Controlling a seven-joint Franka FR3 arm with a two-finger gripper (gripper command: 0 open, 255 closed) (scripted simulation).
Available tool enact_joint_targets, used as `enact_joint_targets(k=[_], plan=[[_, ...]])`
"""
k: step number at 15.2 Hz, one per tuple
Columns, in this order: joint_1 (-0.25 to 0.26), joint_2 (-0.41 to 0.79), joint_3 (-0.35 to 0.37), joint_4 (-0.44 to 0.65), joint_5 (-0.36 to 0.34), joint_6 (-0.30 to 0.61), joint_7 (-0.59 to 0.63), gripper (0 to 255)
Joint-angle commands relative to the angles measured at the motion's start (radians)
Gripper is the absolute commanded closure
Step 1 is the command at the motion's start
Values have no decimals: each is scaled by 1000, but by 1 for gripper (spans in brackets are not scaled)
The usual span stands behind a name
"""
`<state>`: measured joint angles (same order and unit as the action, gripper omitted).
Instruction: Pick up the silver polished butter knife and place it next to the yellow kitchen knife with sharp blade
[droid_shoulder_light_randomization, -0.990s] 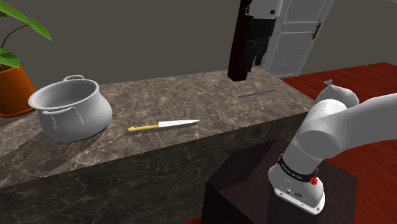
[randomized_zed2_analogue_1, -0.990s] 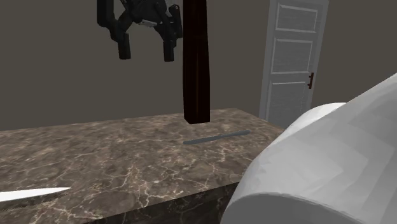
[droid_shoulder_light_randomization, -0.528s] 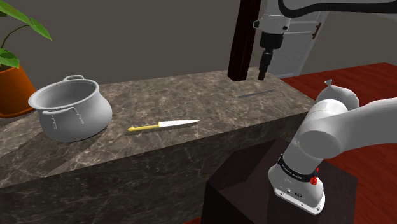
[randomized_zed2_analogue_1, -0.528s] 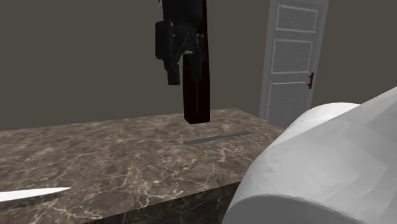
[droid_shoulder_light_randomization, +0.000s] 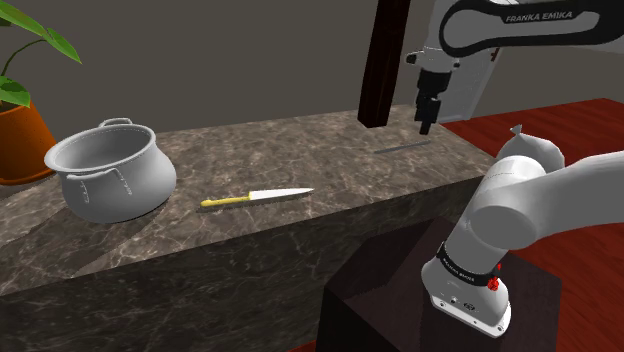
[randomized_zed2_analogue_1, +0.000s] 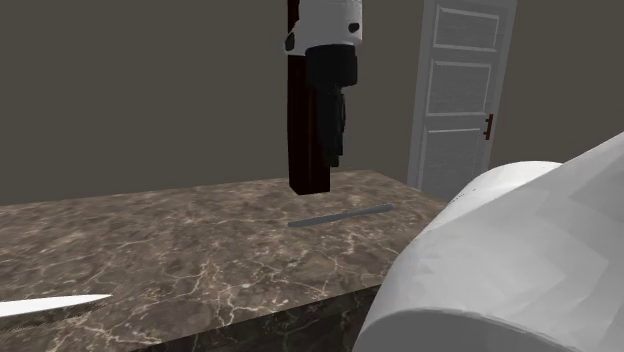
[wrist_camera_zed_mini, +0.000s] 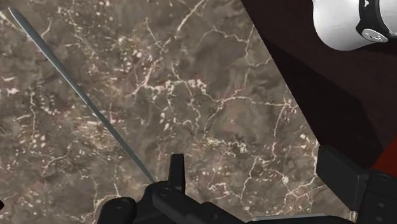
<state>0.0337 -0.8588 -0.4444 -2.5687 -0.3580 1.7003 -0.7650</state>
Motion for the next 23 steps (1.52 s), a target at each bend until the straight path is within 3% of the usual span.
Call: enact_joint_targets(k=[1, 8, 11, 14, 23], plan=[[8, 33, -73, -1, -53, 52, -104, 0], [94, 208, -322, 54, -163, 241, -425, 0], [168, 309, -444, 102, -171, 331, -569, 0], [273, 427, -588, 161, -140, 424, -726, 0], [338, 519, -697, 117, -114, 560, -765, 0]])
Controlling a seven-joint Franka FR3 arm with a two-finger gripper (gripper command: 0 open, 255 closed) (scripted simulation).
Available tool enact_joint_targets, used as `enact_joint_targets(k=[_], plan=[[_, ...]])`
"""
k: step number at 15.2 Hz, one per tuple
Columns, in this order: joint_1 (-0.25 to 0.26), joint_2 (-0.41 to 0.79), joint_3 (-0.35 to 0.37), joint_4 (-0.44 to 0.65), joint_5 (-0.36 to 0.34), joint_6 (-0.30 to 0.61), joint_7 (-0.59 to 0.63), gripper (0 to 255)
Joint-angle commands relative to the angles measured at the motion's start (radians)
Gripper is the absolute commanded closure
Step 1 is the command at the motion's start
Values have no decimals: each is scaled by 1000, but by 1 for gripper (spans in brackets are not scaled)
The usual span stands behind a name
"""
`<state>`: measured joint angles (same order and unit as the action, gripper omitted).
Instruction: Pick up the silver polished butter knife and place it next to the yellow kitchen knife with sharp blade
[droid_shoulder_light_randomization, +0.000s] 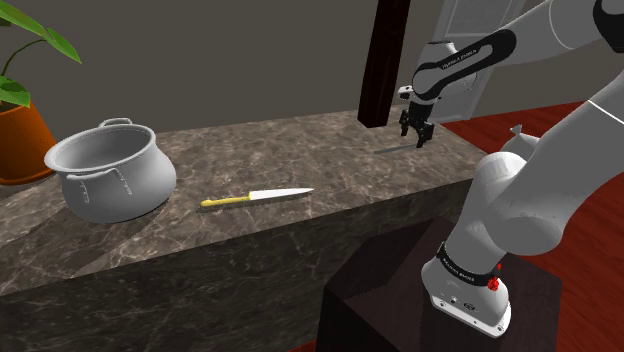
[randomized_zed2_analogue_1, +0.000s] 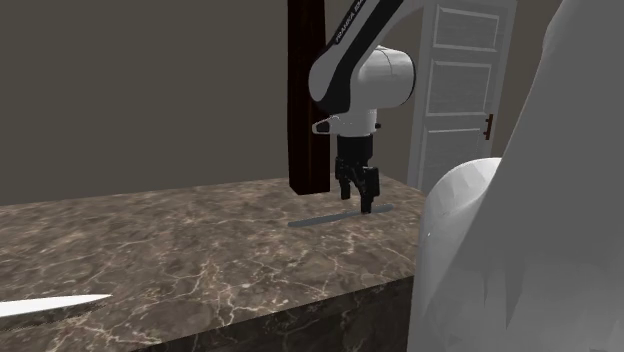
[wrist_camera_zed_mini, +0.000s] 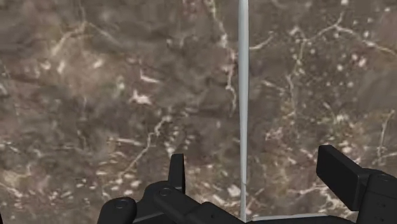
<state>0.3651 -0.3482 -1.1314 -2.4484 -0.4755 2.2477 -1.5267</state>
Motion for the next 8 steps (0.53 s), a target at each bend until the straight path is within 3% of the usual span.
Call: enact_joint_targets(k=[1, 7, 8], plan=[[6, 9, -10, -3, 3, 12, -3, 0], [6, 9, -10, -3, 3, 12, -3, 0], [6, 9, -10, -3, 3, 12, -3, 255]])
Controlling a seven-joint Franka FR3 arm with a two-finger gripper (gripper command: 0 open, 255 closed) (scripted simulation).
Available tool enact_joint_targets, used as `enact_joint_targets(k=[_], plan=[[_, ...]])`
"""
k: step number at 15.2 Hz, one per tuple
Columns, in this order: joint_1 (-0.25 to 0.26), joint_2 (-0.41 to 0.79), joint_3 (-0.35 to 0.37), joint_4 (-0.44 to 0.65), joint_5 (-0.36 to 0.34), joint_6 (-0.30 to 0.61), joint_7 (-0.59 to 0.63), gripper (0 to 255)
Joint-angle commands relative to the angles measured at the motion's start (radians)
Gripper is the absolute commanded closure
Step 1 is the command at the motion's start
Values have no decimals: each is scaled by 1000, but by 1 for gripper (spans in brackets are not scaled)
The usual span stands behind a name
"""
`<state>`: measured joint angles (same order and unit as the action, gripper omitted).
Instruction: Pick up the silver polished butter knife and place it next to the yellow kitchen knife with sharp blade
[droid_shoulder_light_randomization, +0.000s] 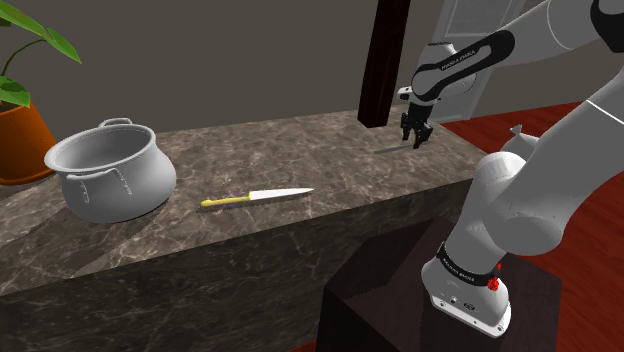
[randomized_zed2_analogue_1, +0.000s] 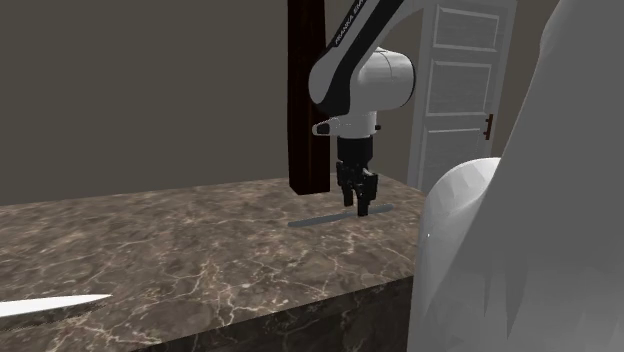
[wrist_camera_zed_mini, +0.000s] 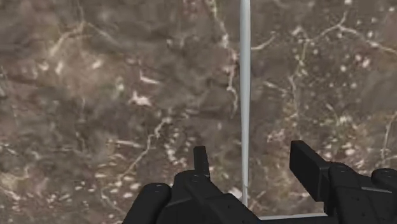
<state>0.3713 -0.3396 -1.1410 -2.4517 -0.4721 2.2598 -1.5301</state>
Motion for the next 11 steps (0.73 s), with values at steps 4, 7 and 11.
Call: enact_joint_targets(k=[4, 7, 11], plan=[[0, 0, 0, 0, 0, 0, 0, 255], [0, 0, 0, 0, 0, 0, 0, 255], [-18, -24, 27, 12, -9, -35, 8, 255]])
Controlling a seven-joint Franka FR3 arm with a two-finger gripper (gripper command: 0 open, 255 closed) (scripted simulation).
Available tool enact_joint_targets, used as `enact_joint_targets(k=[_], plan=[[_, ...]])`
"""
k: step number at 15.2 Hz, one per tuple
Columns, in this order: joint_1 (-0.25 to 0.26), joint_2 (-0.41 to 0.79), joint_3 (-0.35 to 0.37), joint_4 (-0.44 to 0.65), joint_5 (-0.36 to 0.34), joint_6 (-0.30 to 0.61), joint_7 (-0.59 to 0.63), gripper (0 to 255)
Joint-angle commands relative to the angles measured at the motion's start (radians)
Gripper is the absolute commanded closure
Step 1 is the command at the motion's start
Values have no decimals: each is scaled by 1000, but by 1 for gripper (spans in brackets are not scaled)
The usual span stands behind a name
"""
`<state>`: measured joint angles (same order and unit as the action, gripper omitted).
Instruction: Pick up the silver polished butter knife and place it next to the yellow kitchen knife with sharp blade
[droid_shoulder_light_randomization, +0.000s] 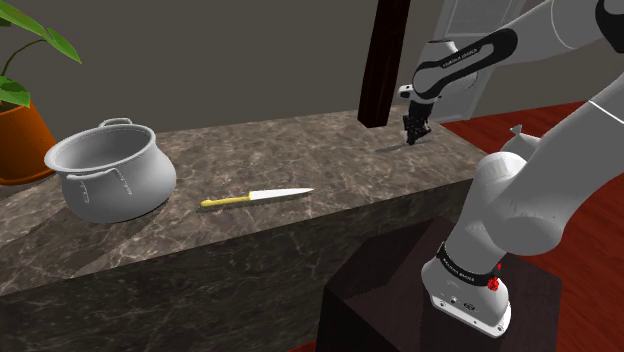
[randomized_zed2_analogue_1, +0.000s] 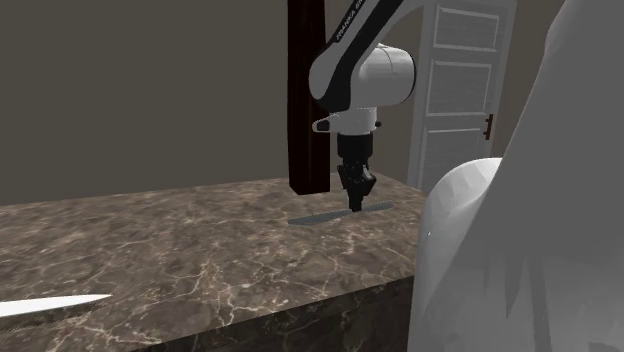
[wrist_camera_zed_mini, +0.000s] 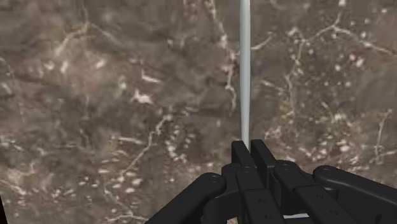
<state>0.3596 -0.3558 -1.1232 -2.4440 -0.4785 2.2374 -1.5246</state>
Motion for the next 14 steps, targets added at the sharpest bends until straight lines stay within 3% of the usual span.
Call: enact_joint_targets(k=[1, 14], plan=[[-14, -20, 22, 11, -7, -30, 6, 255], [-72, -126, 151, 111, -15, -236, 22, 255]])
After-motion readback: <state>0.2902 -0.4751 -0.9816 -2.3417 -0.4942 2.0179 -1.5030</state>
